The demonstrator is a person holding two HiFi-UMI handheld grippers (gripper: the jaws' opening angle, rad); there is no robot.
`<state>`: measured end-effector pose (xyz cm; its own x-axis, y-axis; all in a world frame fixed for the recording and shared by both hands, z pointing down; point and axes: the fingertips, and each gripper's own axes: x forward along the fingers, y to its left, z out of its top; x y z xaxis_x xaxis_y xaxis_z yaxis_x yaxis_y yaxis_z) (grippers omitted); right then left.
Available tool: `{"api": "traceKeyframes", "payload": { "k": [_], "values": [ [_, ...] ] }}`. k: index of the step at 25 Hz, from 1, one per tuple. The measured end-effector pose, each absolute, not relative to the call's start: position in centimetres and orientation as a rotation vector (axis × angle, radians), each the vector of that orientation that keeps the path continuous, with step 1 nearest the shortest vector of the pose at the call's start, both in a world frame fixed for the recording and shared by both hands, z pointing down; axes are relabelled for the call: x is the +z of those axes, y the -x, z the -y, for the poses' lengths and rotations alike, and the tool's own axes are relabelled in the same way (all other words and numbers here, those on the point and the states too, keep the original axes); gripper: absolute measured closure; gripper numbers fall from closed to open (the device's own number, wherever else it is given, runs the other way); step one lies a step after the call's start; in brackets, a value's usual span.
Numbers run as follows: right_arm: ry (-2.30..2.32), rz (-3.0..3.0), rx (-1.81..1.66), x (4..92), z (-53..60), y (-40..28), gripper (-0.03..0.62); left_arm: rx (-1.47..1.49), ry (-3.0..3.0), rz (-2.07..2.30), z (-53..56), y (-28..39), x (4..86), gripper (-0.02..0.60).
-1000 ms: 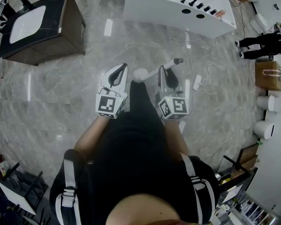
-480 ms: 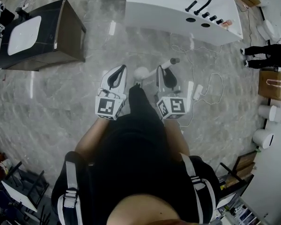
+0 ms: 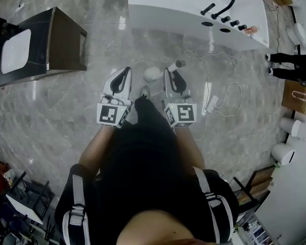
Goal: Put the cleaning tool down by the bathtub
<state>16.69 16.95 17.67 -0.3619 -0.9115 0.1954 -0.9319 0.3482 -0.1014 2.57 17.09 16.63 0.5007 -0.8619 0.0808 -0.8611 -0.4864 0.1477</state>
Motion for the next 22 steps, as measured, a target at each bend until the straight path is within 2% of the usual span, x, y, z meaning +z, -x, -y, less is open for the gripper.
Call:
{"api": "traceKeyframes", "payload": {
  "k": [11,22],
  "values": [
    [-1.694,2.493,0.327,20.2,-9.4,-19.3,0.514,0.030,-2.563,1.545,-9.5,-4.9,17.8,0.572],
    [-1.722,2.480,0.372,23.0,-3.7,-16.5,0.514,0.045,-2.547,1.572,-4.5,-1.3,19.8,0.572]
  ]
}}
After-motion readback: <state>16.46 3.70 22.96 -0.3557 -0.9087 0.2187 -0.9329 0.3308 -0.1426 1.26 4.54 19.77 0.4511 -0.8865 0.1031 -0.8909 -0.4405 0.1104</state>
